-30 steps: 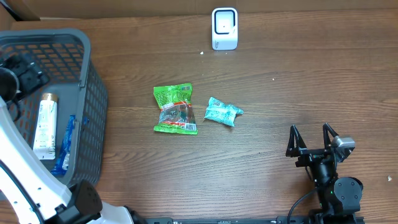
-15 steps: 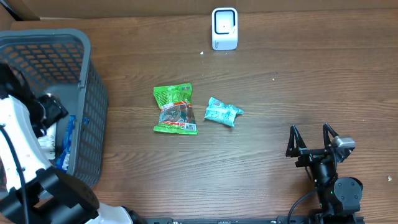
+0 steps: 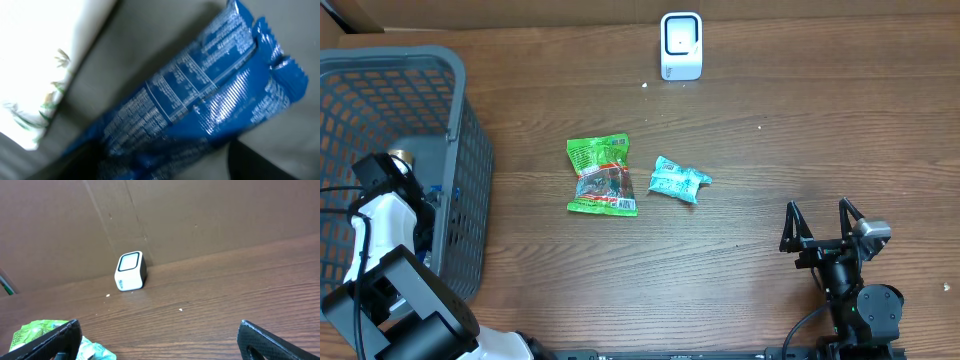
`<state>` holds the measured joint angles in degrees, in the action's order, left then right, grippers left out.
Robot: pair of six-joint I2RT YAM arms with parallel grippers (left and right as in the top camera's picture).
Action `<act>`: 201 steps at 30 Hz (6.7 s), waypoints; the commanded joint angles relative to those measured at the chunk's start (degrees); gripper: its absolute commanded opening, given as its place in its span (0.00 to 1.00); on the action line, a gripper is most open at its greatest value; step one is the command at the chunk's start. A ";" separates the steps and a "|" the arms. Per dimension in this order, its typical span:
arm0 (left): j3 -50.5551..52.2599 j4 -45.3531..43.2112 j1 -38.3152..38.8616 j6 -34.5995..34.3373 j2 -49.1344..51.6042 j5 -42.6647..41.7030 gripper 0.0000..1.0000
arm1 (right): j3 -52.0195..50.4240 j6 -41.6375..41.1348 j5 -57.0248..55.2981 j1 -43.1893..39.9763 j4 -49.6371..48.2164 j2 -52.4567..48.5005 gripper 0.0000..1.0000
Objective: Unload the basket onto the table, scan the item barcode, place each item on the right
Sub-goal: 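Reach the left gripper into the basket and grasp the blue bar, then carry the blue bar past the scanner and release it right of the packet, then reach the left gripper into the basket and grasp the white tube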
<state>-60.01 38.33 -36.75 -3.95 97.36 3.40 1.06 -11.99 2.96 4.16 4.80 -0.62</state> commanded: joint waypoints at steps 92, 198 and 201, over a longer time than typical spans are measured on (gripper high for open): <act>-78.55 34.56 57.33 -12.04 17.97 -17.81 0.59 | -0.61 0.00 -0.37 0.17 -0.17 0.39 1.00; -52.96 25.75 -2.78 15.67 37.99 8.59 0.71 | -0.61 0.00 -0.39 0.17 -0.17 0.39 1.00; -52.94 25.75 -2.78 15.52 40.02 8.63 0.66 | -0.61 -0.02 -0.39 0.17 -0.17 0.39 1.00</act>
<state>-113.16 63.94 -39.75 10.96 132.09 15.09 1.06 -11.99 2.94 4.16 4.80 -0.62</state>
